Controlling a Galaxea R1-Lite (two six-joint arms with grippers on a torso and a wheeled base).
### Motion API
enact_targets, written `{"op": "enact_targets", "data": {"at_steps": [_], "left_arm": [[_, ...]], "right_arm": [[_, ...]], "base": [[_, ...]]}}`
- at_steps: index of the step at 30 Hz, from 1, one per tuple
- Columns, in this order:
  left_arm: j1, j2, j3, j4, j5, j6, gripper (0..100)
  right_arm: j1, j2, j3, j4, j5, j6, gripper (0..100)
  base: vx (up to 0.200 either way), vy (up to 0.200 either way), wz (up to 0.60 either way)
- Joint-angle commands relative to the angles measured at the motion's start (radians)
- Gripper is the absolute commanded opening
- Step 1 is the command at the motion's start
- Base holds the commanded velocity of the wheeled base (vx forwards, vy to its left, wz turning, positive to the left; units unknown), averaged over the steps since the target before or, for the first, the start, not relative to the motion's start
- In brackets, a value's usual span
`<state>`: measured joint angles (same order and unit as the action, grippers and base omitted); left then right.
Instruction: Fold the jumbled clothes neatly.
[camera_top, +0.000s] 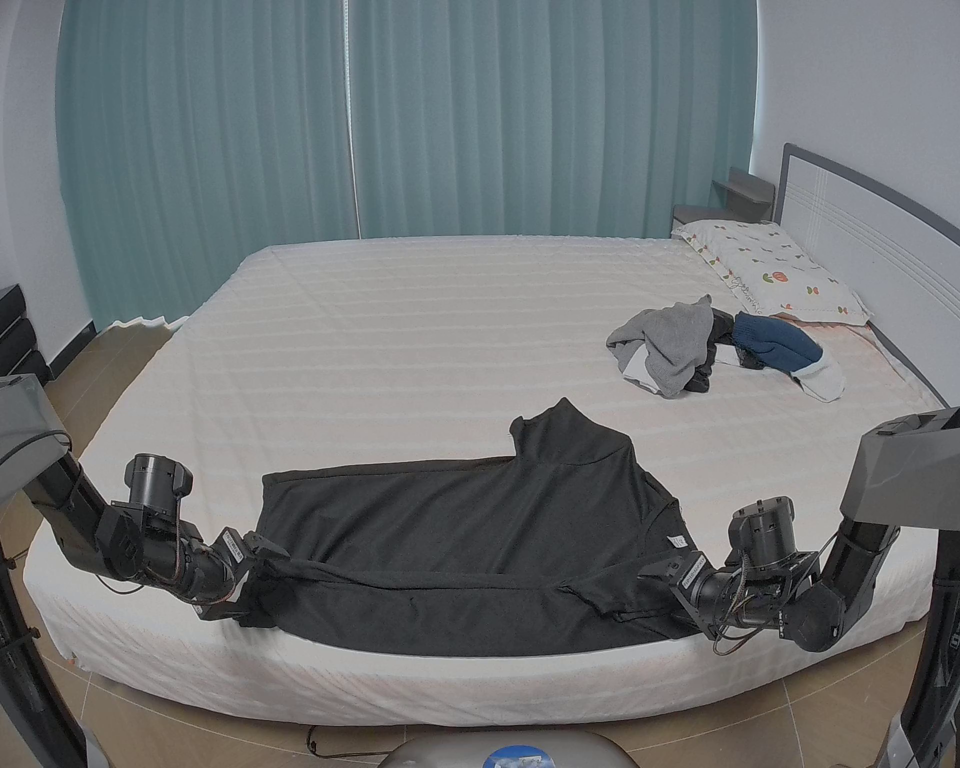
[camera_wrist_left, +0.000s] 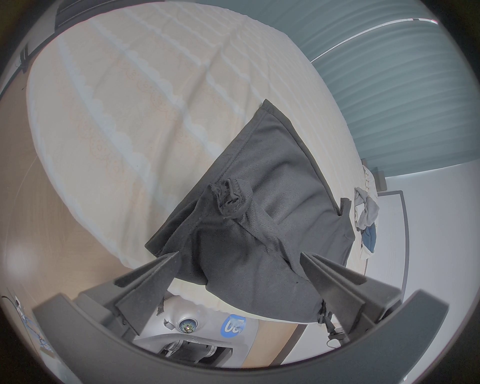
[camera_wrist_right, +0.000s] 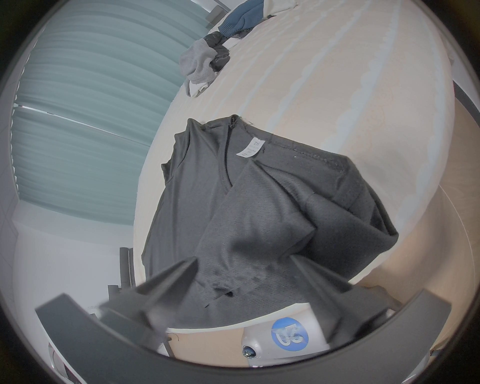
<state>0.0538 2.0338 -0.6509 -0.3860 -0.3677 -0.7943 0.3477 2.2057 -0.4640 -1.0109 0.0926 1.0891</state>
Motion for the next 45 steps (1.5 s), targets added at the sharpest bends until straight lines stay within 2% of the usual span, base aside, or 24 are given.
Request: {"op": "enact_targets", "data": {"at_steps": [1, 22, 23, 30, 45], "left_arm": [[0.003, 0.003, -0.003, -0.001, 0.0, 0.0, 100], [0.003, 0.003, -0.001, -0.001, 0.0, 0.0, 100], [0.003, 0.003, -0.001, -0.001, 0.0, 0.0, 100], [0.003, 0.003, -0.003, -0.001, 0.0, 0.0, 100], [0.003, 0.003, -0.004, -0.001, 0.0, 0.0, 100]], "right_arm": [[0.002, 0.015, 0.012, 0.0, -0.008, -0.003, 0], [-0.012, -0.077, 0.07, -0.005, 0.003, 0.015, 0], [-0.012, -0.077, 0.07, -0.005, 0.003, 0.015, 100], [-0.01, -0.101, 0.087, -0.005, 0.004, 0.017, 100], [0.002, 0.012, 0.03, -0.066, -0.002, 0.014, 100]], "base": [[0.0, 0.0, 0.0], [0.0, 0.0, 0.0], [0.0, 0.0, 0.0], [0.0, 0.0, 0.0], [0.0, 0.0, 0.0]]}}
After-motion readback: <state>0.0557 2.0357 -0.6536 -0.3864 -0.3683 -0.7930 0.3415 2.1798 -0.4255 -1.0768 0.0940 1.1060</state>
